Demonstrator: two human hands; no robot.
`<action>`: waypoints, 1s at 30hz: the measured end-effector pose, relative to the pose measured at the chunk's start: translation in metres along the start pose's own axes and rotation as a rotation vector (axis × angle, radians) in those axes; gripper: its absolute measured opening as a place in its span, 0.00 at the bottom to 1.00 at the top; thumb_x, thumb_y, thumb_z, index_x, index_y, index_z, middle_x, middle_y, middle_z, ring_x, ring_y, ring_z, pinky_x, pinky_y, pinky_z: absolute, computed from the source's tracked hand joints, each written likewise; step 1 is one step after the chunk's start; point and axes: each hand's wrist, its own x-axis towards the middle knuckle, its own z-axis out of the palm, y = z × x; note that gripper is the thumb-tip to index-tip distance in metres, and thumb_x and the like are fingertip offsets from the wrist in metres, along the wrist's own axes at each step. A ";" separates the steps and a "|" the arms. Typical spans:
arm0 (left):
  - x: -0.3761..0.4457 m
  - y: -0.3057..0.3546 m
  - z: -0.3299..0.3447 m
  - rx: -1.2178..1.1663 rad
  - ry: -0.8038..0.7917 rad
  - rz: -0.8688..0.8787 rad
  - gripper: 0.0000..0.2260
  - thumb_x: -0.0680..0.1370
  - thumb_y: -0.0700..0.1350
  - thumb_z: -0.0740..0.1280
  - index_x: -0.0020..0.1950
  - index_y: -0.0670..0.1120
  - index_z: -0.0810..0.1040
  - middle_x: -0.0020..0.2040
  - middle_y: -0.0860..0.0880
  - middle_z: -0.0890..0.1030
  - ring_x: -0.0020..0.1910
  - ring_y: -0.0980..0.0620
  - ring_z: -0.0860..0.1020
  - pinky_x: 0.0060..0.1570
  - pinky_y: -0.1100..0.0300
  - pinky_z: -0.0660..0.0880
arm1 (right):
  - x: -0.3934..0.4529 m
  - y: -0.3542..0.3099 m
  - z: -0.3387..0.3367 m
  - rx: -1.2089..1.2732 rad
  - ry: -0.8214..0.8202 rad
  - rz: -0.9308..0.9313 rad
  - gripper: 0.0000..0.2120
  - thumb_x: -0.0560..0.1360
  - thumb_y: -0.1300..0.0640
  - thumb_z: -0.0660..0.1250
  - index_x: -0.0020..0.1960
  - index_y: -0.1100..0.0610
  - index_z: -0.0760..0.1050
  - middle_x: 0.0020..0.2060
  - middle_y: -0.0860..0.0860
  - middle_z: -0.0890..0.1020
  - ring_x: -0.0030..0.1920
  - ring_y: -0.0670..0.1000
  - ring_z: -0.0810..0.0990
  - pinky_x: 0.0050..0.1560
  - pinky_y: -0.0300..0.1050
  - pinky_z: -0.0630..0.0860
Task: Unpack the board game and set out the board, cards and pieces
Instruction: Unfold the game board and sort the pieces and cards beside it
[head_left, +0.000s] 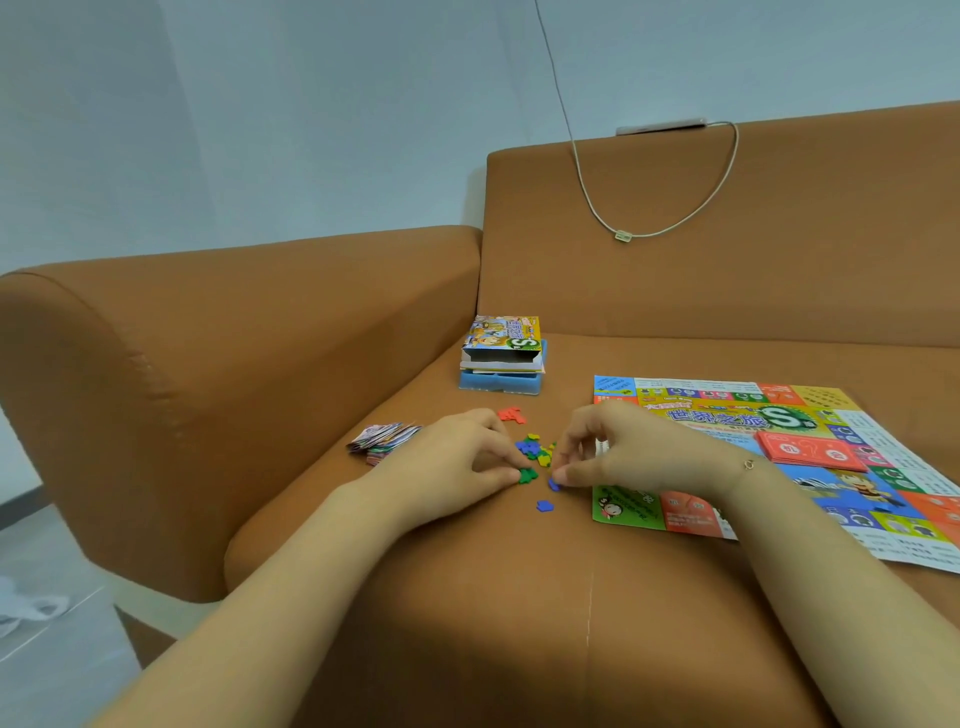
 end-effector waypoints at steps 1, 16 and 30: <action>0.000 0.001 0.000 0.002 -0.011 -0.001 0.10 0.77 0.51 0.66 0.57 0.57 0.81 0.53 0.57 0.74 0.40 0.71 0.70 0.42 0.69 0.63 | 0.001 0.001 0.001 0.009 0.024 -0.011 0.02 0.72 0.52 0.72 0.43 0.50 0.81 0.43 0.55 0.82 0.44 0.54 0.79 0.48 0.49 0.76; -0.003 0.004 -0.010 0.056 -0.101 -0.093 0.21 0.77 0.39 0.57 0.61 0.59 0.78 0.55 0.57 0.72 0.50 0.58 0.72 0.54 0.60 0.71 | 0.000 -0.004 0.005 -0.032 0.048 -0.064 0.18 0.73 0.67 0.61 0.45 0.48 0.85 0.37 0.45 0.71 0.43 0.55 0.75 0.48 0.52 0.74; -0.004 0.006 -0.006 0.023 -0.089 -0.059 0.22 0.76 0.37 0.56 0.62 0.58 0.78 0.54 0.56 0.71 0.49 0.59 0.70 0.48 0.64 0.67 | 0.001 0.002 0.001 -0.037 0.095 -0.034 0.14 0.73 0.63 0.64 0.42 0.48 0.84 0.39 0.48 0.78 0.42 0.55 0.77 0.49 0.56 0.76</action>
